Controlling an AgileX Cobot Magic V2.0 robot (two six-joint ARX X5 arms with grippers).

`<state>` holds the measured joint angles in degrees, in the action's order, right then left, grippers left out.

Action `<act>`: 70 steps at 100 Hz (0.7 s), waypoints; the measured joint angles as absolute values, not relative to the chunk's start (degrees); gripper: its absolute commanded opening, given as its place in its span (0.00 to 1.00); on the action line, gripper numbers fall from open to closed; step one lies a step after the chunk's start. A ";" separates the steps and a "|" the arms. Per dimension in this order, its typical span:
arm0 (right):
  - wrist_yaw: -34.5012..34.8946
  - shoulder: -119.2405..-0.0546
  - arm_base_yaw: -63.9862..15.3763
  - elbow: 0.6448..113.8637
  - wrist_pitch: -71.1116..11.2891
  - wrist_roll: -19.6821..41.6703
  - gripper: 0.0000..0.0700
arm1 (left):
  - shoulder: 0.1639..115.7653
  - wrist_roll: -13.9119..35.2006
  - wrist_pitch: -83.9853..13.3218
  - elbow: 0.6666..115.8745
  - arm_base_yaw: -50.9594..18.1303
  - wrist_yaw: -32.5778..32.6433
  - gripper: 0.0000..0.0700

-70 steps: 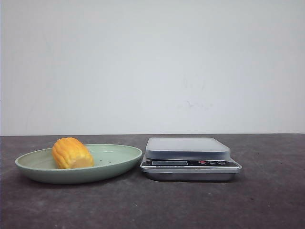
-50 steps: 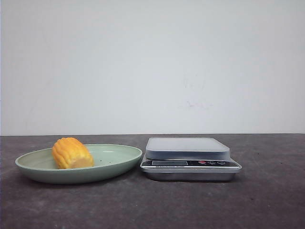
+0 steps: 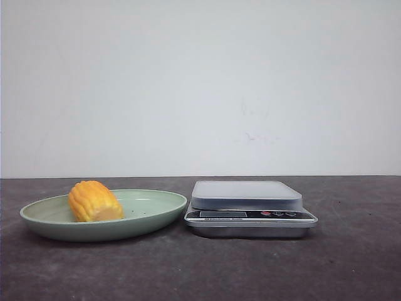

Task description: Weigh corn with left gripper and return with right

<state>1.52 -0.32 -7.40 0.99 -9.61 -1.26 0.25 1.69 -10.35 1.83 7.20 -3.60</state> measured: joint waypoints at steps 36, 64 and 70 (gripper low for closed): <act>1.52 -0.32 -7.40 0.99 -9.61 -1.32 0.01 | 0.25 1.69 -10.35 1.83 7.20 -3.60 0.27; -1.74 -0.32 -7.40 0.99 -9.61 -8.08 0.01 | 0.25 1.69 -10.35 1.83 7.20 -3.60 0.27; -1.74 -0.32 -7.40 0.99 -9.61 -9.04 0.01 | 0.25 1.69 -10.35 1.83 7.20 -3.60 0.27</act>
